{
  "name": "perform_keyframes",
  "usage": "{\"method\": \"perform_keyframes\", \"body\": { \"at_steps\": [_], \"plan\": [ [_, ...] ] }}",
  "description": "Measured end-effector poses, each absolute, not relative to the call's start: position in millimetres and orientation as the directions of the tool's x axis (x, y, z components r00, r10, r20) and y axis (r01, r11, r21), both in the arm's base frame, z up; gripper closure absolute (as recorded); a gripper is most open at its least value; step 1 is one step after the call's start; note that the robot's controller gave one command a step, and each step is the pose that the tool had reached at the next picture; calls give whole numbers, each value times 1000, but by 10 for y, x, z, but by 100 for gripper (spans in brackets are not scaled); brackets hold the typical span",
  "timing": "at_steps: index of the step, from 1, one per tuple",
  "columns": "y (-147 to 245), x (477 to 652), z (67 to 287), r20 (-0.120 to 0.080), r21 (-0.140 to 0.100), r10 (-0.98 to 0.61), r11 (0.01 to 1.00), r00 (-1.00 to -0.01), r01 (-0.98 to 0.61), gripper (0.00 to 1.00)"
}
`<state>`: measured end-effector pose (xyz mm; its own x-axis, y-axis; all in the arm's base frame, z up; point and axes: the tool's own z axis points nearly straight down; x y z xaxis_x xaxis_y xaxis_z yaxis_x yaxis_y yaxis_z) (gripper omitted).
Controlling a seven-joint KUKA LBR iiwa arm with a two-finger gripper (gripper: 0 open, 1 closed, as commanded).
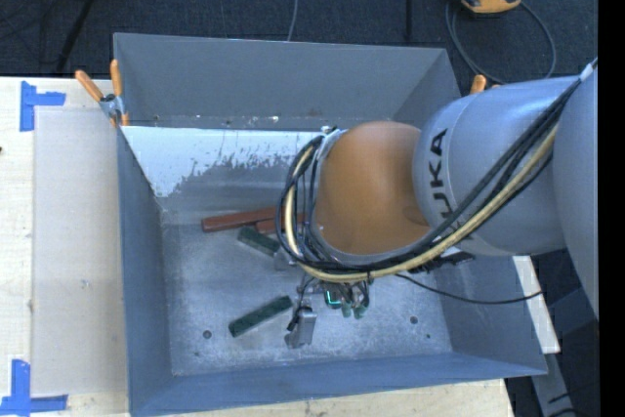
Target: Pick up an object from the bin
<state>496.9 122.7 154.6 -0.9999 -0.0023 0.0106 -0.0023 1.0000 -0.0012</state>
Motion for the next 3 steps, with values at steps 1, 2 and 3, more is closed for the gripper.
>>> {"method": "perform_keyframes", "body": {
  "at_steps": [1, 2, 3],
  "plan": [
    [1220, 4989, 1587, 3, 0, 2, 1000, -1000, 2, 0],
    [1290, 5115, 1243, -6, 0, -142, 990, -990, -142, 0],
    [1287, 5122, 773, 7, 1, -241, 971, -971, -241, 0]
  ]
}}
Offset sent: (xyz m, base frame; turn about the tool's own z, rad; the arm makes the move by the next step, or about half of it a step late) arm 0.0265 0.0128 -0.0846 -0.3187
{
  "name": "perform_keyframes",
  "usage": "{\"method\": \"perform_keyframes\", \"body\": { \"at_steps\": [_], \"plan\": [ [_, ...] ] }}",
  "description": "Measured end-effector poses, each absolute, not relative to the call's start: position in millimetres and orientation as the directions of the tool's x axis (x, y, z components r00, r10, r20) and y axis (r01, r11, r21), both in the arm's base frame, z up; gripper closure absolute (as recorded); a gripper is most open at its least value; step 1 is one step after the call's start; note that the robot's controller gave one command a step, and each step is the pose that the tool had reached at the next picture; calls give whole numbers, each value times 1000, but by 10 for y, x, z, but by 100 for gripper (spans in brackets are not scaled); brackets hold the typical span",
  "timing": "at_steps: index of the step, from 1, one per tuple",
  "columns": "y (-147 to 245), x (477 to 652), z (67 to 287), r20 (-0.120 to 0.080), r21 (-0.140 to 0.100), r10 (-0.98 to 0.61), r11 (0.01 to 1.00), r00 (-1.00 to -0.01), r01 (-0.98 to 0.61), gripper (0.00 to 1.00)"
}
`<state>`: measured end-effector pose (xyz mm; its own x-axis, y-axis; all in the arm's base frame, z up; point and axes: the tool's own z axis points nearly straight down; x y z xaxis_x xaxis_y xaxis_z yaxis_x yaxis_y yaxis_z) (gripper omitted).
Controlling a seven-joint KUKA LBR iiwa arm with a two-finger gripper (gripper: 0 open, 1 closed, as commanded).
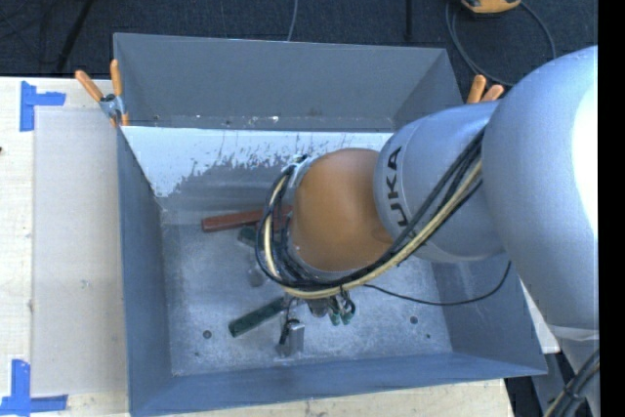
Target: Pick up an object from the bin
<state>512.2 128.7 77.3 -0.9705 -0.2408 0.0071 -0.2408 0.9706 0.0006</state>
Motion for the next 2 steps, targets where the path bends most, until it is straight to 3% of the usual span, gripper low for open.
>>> {"method": "perform_keyframes", "body": {
  "at_steps": [1, 2],
  "plan": [
    [1344, 5143, 1318, 1, 1, -307, 952, -952, -307, 0],
    [1298, 5135, 860, -1, 0, -249, 969, -969, -249, 0]
  ]
}}
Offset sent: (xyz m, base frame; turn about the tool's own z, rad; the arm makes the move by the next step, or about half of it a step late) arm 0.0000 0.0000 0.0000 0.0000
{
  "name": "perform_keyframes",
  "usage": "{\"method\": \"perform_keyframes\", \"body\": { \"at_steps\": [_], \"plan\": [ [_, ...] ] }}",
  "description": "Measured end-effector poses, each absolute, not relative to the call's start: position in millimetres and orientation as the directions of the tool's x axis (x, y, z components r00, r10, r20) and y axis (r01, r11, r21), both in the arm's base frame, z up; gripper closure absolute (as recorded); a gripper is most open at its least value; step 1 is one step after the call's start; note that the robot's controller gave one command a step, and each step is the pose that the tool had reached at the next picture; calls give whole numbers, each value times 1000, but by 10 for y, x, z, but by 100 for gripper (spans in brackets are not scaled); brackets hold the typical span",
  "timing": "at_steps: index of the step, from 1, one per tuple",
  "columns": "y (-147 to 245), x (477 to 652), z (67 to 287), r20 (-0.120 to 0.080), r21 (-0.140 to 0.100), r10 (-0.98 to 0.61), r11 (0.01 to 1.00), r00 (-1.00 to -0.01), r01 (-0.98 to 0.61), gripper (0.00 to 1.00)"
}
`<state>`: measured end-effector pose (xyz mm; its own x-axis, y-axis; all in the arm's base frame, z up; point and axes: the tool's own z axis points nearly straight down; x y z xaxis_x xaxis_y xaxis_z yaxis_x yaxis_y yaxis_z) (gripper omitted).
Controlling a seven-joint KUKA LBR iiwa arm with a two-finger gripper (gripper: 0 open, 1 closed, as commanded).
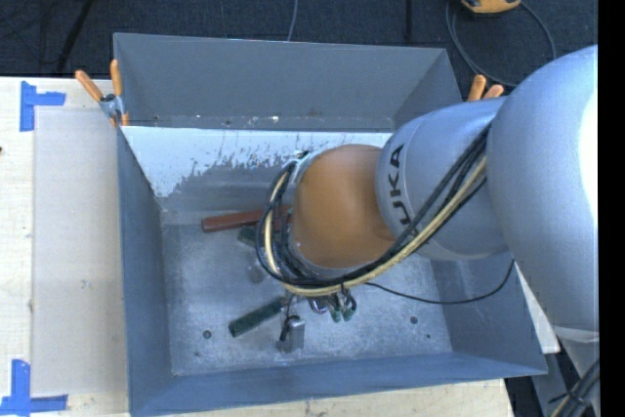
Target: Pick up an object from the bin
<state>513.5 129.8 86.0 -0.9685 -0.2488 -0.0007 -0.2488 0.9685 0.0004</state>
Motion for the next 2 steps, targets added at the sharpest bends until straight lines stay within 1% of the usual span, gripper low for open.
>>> {"method": "perform_keyframes", "body": {
  "at_steps": [1, 2],
  "plan": [
    [1365, 5189, 695, 1, 1, -459, 888, -888, -459, 100],
    [1364, 5189, 695, 1, 1, -459, 888, -888, -459, 100]
  ]
}}
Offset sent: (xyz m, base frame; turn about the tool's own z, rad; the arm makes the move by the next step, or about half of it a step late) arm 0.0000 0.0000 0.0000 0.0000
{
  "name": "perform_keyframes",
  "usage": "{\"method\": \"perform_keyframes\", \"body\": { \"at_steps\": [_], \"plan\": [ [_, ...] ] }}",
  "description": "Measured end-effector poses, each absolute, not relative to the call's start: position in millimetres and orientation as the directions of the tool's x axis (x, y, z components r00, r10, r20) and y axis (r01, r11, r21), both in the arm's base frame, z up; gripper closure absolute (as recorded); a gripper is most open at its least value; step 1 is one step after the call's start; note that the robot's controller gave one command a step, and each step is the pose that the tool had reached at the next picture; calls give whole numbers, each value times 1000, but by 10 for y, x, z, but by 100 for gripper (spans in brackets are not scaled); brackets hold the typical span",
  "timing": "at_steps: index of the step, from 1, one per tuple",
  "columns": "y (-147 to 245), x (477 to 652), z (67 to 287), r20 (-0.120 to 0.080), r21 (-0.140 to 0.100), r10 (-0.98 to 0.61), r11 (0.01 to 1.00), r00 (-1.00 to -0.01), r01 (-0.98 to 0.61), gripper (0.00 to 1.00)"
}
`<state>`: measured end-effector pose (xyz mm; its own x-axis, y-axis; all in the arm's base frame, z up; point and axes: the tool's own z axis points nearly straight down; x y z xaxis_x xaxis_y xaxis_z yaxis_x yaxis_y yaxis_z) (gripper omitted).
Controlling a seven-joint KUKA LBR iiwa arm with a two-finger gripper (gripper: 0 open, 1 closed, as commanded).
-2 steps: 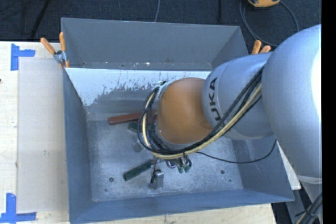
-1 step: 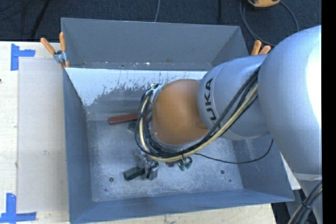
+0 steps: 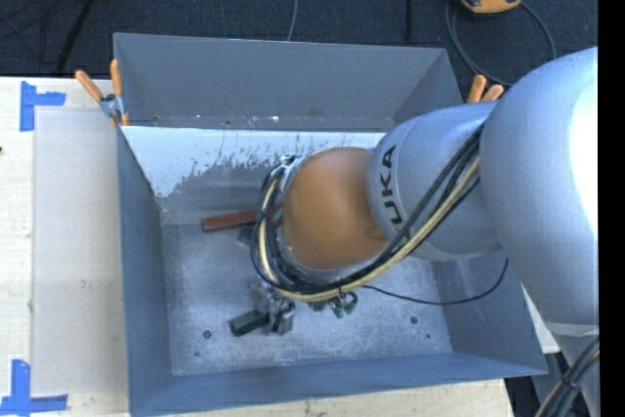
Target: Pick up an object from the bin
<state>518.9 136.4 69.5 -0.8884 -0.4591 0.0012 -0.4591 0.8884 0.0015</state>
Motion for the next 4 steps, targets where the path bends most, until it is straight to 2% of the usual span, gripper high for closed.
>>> {"method": "perform_keyframes", "body": {
  "at_steps": [2, 4],
  "plan": [
    [1364, 5189, 721, 0, 1, -457, 889, -889, -457, 100],
    [1365, 5183, 858, 1, 1, -456, 890, -890, -456, 100]
  ]
}}
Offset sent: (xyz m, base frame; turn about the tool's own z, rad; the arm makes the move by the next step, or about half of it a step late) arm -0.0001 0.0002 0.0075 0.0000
